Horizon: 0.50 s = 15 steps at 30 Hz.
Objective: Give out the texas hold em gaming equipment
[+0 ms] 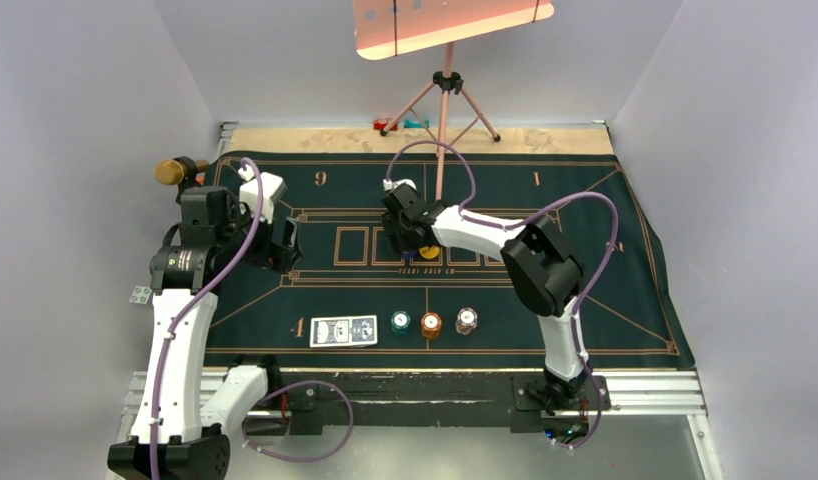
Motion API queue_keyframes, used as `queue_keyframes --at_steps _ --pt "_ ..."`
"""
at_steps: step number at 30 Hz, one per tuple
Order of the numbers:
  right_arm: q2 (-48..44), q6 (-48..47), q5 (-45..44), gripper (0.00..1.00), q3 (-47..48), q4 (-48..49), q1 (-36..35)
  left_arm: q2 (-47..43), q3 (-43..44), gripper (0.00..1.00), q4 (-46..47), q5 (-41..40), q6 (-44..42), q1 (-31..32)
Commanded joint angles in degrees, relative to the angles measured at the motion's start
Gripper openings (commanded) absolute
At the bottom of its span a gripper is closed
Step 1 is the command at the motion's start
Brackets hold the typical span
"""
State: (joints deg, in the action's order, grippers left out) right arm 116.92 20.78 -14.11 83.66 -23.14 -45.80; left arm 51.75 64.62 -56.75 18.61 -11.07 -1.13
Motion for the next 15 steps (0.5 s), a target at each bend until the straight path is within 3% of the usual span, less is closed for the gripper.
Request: queue_keyframes --at_steps 1,15 --pt "0.02 -0.39 1.01 0.66 0.26 0.8 -0.08 -0.48 2.21 1.0 -0.14 -0.68 0.16 -0.28" --pt "1.7 0.82 3.33 0.58 -0.59 0.0 -1.2 -0.4 3.32 1.0 -0.18 -2.74 0.43 -0.28"
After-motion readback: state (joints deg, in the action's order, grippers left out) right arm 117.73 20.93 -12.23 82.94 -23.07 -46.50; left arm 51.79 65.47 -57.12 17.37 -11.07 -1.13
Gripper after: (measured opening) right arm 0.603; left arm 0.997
